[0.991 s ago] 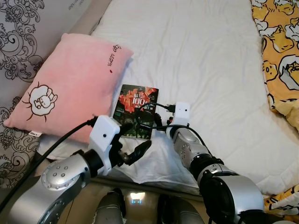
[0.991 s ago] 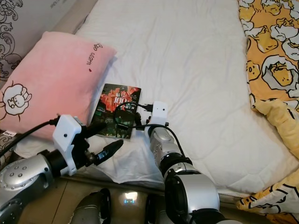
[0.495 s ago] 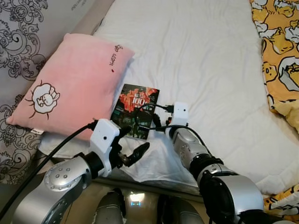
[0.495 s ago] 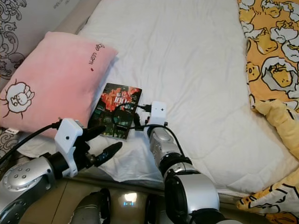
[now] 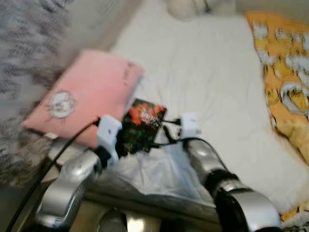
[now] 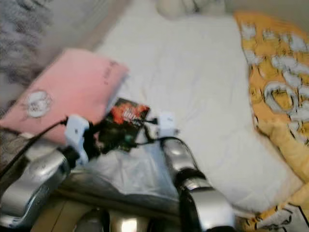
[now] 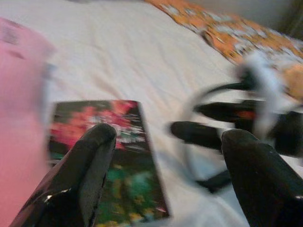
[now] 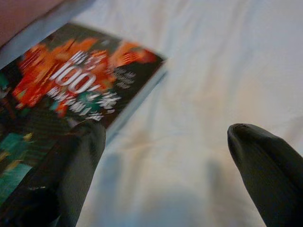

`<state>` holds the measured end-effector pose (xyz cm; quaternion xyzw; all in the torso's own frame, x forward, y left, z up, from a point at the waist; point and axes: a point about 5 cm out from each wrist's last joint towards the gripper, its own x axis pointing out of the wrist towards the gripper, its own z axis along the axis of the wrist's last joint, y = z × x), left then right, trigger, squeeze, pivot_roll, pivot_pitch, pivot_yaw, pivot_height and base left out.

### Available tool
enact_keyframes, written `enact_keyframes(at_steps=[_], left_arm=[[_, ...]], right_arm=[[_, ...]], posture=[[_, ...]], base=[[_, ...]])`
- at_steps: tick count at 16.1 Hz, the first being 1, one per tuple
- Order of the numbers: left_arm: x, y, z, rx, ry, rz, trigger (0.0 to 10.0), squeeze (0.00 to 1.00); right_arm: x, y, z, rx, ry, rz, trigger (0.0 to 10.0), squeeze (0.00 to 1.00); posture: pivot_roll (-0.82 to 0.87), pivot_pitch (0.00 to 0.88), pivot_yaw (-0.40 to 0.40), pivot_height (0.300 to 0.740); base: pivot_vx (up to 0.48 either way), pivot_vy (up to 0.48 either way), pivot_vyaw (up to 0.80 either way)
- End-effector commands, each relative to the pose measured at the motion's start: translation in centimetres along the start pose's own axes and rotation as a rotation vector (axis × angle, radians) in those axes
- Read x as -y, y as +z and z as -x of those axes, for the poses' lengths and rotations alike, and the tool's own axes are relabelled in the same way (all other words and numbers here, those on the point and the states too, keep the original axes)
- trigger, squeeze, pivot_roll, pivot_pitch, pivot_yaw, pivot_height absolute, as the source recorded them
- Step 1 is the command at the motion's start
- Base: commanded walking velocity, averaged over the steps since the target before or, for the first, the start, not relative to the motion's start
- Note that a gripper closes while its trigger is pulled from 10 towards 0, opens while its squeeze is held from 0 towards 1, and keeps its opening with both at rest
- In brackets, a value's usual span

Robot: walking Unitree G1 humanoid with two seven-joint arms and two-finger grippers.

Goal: Clean up the room

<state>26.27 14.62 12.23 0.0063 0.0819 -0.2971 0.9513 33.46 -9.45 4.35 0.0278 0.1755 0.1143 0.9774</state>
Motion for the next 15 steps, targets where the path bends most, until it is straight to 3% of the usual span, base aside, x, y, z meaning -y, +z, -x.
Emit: enact_keyframes(at_steps=[1,3,4,5,8,9,11,13,15], left_arm=[[-0.5,-0.4,-0.4,0.003,0.014,0.007,10.0,0.0],[-1.4,-1.1,-1.2,0.001,0.031,0.012,10.0,0.0],[-1.8,-1.4,-1.6,0.015,0.094,0.032,10.0,0.0],[-2.7,-1.6,-1.4,0.059,0.242,0.076,10.0,0.0],[-3.9,-2.3,-1.1,0.078,0.45,0.042,10.0,0.0],[-4.0,-2.2,-1.2,0.091,0.459,0.034,10.0,0.0],[-3.7,-1.9,-2.1,0.137,0.416,0.048,10.0,0.0],[-2.7,-1.8,-2.6,0.178,0.369,0.038,10.0,0.0],[-2.2,-1.7,-3.0,0.205,0.357,0.022,10.0,0.0]], right_arm=[[1.5,0.2,0.4,0.051,-0.031,-0.001,10.0,0.0],[3.2,-0.7,1.4,0.068,-0.083,-0.029,10.0,0.0],[4.7,-1.5,2.8,0.111,-0.138,-0.05,10.0,0.0],[6.3,-1.5,5.2,0.215,-0.212,-0.017,10.0,0.0],[7.0,-1.6,9.9,0.338,-0.284,0.09,10.0,0.0],[7.2,-1.9,10.3,0.33,-0.317,0.123,10.0,0.0],[8.4,-3.9,9.1,0.223,-0.421,0.03,10.0,0.0],[7.7,-3.4,8.9,0.204,-0.408,-0.013,10.0,0.0],[7.1,-3.4,8.9,0.196,-0.369,0.016,10.0,0.0]], posture=[[0.26,0.0,-0.101,0.74],[0.23,0.0,-0.09,0.74],[0.22,0.0,-0.081,0.74],[0.19,0.0,-0.072,0.74],[0.16,0.0,-0.071,0.74],[0.16,0.0,-0.071,0.74],[0.13,0.0,-0.025,0.74],[0.12,0.0,-0.024,0.74],[0.12,0.0,-0.029,0.74]], base=[[0.0,0.0,0.0],[0.0,0.0,0.0],[0.0,0.0,0.0],[0.0,0.0,0.0],[0.0,0.0,0.0],[0.0,0.0,0.0],[0.0,-0.48,0.0],[0.0,-0.472,0.0],[0.0,-0.472,0.0]])
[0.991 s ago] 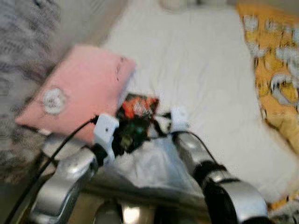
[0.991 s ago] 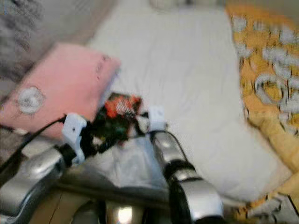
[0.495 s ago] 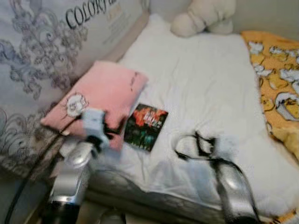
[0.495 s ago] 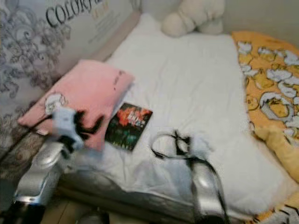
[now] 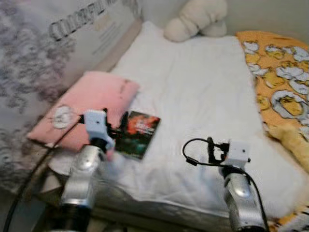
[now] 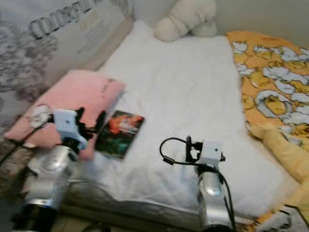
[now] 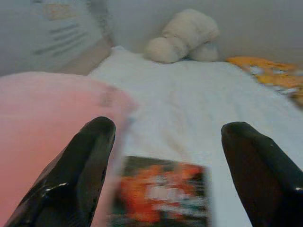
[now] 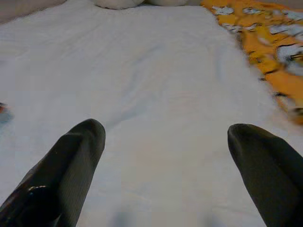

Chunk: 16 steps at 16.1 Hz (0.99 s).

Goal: Clean up the room

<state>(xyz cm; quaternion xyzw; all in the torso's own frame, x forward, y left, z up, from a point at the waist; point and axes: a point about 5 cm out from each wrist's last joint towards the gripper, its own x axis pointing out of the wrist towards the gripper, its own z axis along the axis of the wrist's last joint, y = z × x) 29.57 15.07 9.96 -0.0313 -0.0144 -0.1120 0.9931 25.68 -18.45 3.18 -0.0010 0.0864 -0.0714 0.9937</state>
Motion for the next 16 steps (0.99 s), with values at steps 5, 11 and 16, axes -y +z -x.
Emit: enact_keyframes(at_steps=[5,11,16], left_arm=[[0.2,-1.4,-0.8,-0.064,0.007,-0.022,10.0,0.0],[0.0,-2.7,0.3,-0.081,0.006,-0.069,10.0,0.0],[0.6,-2.7,-0.4,-0.073,-0.022,-0.109,10.0,0.0]], right_arm=[[-0.6,0.8,-0.8,0.011,0.05,0.05,10.0,0.0],[-0.1,2.3,0.2,0.109,0.037,-0.163,10.0,0.0],[-0.3,1.6,0.3,0.077,0.07,-0.095,10.0,0.0]], posture=[[0.11,0.0,-0.026,0.74],[0.1,0.0,-0.023,0.74],[0.09,0.0,-0.022,0.74]], base=[[0.0,-0.347,-0.3],[0.0,0.0,-0.74],[0.0,0.0,-0.71]])
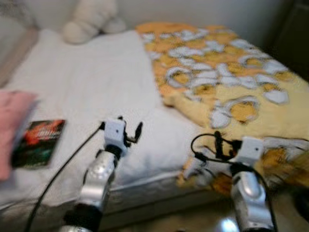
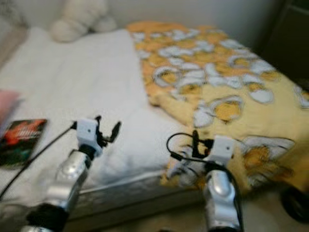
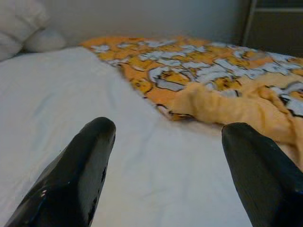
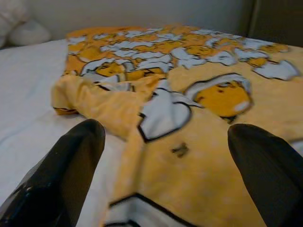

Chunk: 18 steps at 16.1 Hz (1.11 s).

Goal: Clean up the room

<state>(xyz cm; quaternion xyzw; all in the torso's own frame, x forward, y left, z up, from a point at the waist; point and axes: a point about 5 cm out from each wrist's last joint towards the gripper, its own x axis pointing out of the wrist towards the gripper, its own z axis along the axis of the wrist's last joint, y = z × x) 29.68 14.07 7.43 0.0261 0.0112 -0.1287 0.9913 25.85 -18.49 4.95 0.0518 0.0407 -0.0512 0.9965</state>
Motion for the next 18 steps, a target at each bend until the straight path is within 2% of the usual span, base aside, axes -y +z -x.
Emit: enact_keyframes(at_steps=[1,3,6,9,12,16,18], left_arm=[[-0.3,-0.2,0.0,-0.011,0.013,0.001,10.0,0.0],[-0.9,-1.3,0.4,-0.056,0.057,-0.006,10.0,0.0],[-1.2,-2.3,0.7,-0.092,0.088,-0.031,10.0,0.0],[0.0,-3.4,0.9,-0.125,0.059,-0.04,10.0,0.0],[0.7,-3.3,0.7,-0.093,0.034,0.017,10.0,0.0],[0.7,-3.1,0.1,-0.088,0.029,0.031,10.0,0.0],[0.6,-3.1,-0.3,-0.095,0.042,0.009,10.0,0.0]], right_arm=[[-0.1,-0.5,0.4,-0.022,0.014,0.007,10.0,0.0],[0.5,-1.6,1.1,-0.069,0.006,0.015,10.0,0.0],[0.3,-2.5,1.6,-0.114,0.049,0.038,10.0,0.0],[0.3,-3.1,1.3,-0.145,0.066,0.07,10.0,0.0],[0.0,-2.7,0.9,-0.125,0.091,0.097,10.0,0.0],[0.0,-3.0,0.9,-0.137,0.096,0.101,10.0,0.0],[0.1,-3.4,1.2,-0.153,0.097,0.103,10.0,0.0]], posture=[[0.09,0.0,-0.023,0.74],[0.09,0.0,-0.029,0.74],[0.08,0.0,-0.033,0.74],[0.08,0.0,-0.033,0.74],[0.07,0.0,-0.03,0.74],[0.06,0.0,-0.028,0.74],[0.06,0.0,-0.029,0.74]], base=[[0.0,0.0,-0.73],[0.0,0.0,-0.73],[0.0,0.0,-0.74],[0.0,0.0,0.0],[0.418,-0.081,0.0],[0.428,0.0,0.0],[0.456,0.0,0.0]])
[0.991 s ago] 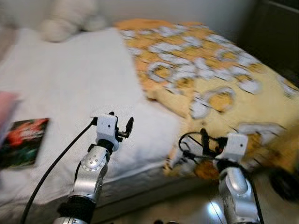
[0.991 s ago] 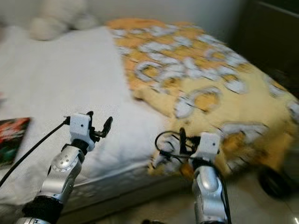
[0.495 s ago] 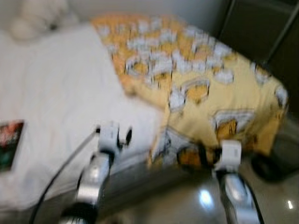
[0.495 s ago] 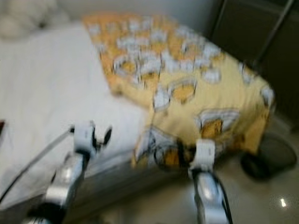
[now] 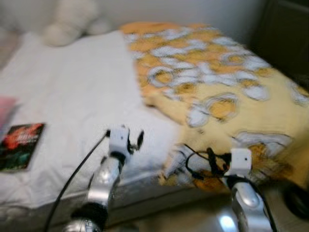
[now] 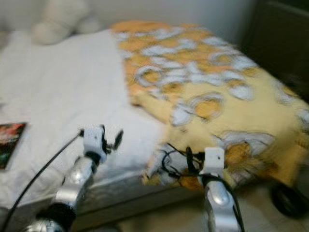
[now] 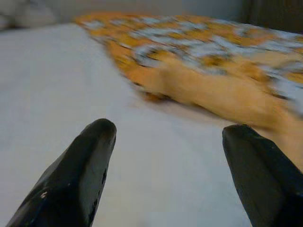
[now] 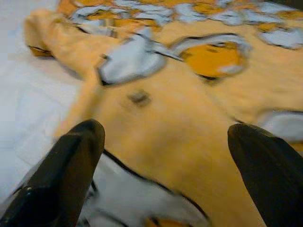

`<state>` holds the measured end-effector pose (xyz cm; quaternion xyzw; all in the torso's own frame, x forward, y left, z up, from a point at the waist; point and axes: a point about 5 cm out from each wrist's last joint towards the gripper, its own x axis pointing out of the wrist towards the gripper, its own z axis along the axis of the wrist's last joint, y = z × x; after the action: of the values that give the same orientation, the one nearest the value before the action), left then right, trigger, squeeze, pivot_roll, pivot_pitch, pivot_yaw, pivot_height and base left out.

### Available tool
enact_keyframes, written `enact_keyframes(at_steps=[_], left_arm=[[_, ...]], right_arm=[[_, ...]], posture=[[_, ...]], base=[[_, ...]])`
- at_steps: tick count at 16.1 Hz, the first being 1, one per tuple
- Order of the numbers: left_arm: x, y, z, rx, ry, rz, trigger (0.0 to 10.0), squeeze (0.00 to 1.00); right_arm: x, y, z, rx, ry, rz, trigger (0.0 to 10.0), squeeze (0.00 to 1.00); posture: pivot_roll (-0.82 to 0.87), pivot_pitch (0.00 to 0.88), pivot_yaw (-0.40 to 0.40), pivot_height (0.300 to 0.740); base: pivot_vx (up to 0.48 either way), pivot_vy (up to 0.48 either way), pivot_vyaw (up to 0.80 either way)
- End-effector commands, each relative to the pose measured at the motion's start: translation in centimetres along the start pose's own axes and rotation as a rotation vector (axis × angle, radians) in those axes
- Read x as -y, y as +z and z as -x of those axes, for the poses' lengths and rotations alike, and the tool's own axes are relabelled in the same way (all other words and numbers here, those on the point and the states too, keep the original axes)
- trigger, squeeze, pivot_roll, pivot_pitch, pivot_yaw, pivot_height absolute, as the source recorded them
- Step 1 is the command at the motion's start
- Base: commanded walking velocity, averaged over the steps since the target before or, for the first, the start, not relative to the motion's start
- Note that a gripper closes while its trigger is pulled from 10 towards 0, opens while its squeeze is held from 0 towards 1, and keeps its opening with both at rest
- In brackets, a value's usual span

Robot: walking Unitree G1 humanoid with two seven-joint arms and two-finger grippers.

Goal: Clean up the room

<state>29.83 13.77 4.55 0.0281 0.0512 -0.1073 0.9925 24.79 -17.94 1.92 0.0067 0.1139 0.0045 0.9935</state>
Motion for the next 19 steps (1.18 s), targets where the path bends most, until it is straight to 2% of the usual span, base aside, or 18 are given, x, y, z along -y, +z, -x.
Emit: enact_keyframes(at_steps=[1,4,5,6,7,8,10,11,13,14,15,17,19], left_arm=[[0.4,-0.3,-0.4,-0.027,-0.004,-0.007,10.0,0.0],[0.9,0.8,-1.6,0.011,-0.043,0.01,10.0,0.0],[1.4,1.9,-2.5,0.045,-0.073,-0.001,10.0,0.0],[2.4,4.1,-3.9,0.112,-0.12,-0.008,10.0,0.0],[4.2,6.1,-5.3,0.14,-0.183,0.005,10.0,0.0],[5.5,6.5,-6.0,0.112,-0.227,0.009,10.0,0.0],[6.6,5.9,-6.2,0.052,-0.239,0.014,10.0,0.0],[7.2,4.9,-5.9,0.012,-0.231,-0.004,10.0,0.0],[8.7,4.5,-5.4,0.057,-0.226,-0.13,10.0,0.0],[8.9,4.0,-5.3,0.028,-0.225,-0.139,10.0,0.0],[8.6,1.9,-4.9,-0.137,-0.166,-0.1,10.0,0.0],[7.8,1.4,-5.0,-0.2,-0.088,-0.052,10.0,0.0],[6.8,1.3,-5.0,-0.21,-0.013,-0.041,10.0,0.0]], right_arm=[[0.3,-0.5,0.4,-0.013,-0.006,0.002,10.0,0.0],[0.4,-0.4,0.8,0.0,-0.009,0.014,10.0,0.0],[0.5,-0.6,1.0,-0.001,-0.026,0.01,10.0,0.0],[0.5,-0.8,1.5,0.0,-0.037,0.001,10.0,0.0],[0.4,-1.1,2.1,0.0,-0.046,-0.012,10.0,0.0],[0.4,-1.5,2.8,-0.012,-0.06,-0.034,10.0,0.0],[0.5,-2.0,4.0,-0.026,-0.077,-0.06,10.0,0.0],[0.5,-2.5,5.2,-0.044,-0.074,-0.058,10.0,0.0],[0.3,-3.2,7.6,-0.079,-0.036,0.005,10.0,0.0],[0.3,-3.2,8.2,-0.084,-0.024,0.021,10.0,0.0],[0.4,-3.4,9.7,-0.111,0.0,0.054,10.0,0.0],[0.5,-3.3,10.6,-0.132,-0.018,0.038,10.0,0.0],[0.5,-3.3,11.5,-0.152,-0.024,0.033,10.0,0.0]], posture=[[0.05,0.0,-0.024,0.74],[0.03,0.0,-0.009,0.74],[0.02,0.0,-0.006,0.74],[0.0,0.0,0.007,0.74],[-0.02,0.0,0.02,0.74],[-0.04,0.0,0.029,0.74],[-0.07,0.0,0.04,0.74],[-0.09,0.011,0.039,0.74],[-0.15,0.072,0.042,0.74],[-0.18,0.105,0.035,0.74],[-0.2,0.135,0.017,0.74],[-0.21,0.151,0.003,0.74],[-0.21,0.175,-0.014,0.74]], base=[[0.0,0.0,0.0],[0.0,0.0,0.0],[0.0,0.0,0.0],[0.0,0.0,0.0],[0.0,0.0,0.0],[0.0,0.0,0.0],[0.0,0.0,0.0],[0.0,0.0,0.0],[0.0,0.0,0.0],[0.0,0.0,0.0],[0.0,0.0,0.0],[0.0,0.0,0.0],[0.0,0.0,0.0]])
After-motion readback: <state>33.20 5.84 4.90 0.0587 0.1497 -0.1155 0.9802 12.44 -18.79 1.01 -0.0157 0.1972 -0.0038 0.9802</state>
